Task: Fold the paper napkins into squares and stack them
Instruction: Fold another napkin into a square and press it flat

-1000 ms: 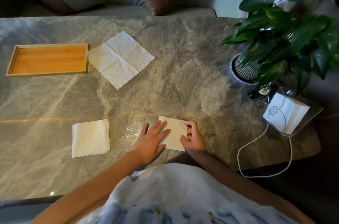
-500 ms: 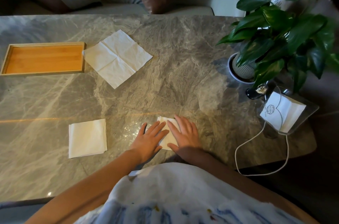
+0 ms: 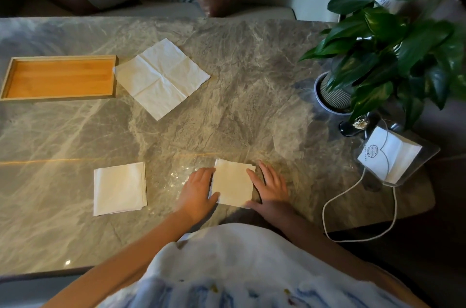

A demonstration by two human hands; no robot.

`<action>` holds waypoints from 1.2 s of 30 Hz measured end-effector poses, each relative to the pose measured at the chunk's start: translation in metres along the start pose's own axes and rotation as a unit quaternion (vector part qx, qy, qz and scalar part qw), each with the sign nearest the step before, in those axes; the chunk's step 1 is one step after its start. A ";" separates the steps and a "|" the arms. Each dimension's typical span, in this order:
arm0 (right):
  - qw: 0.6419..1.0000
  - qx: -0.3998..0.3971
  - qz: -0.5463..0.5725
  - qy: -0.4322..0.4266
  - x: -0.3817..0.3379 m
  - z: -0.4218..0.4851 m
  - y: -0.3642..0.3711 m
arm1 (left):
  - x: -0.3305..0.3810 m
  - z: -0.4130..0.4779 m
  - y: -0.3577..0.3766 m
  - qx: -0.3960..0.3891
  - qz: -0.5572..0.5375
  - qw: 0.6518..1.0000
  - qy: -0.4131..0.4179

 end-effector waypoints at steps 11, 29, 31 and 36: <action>1.000 -0.016 0.024 0.011 -0.003 -0.002 -0.003 | -0.016 -0.001 0.027 -0.119 -0.386 0.864 -0.301; 0.795 0.150 0.546 0.219 -0.074 0.005 0.016 | -0.070 -0.042 -0.029 -0.175 -0.485 0.824 -0.235; 0.729 0.126 0.628 0.239 -0.104 0.021 0.024 | -0.091 -0.047 -0.048 -0.157 -0.520 0.801 -0.251; 0.753 0.063 0.629 0.181 -0.174 0.057 0.030 | -0.154 -0.055 -0.089 -0.102 -0.508 0.820 -0.244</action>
Point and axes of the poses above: each hand's wrist, its own z-axis towards the middle knuckle, its own y-axis out of the palm, x = y × z, the point moved 7 cm from there along z, towards the middle knuckle, and after that the axes turned 14 degrees about -y, right-handed, at the moved point
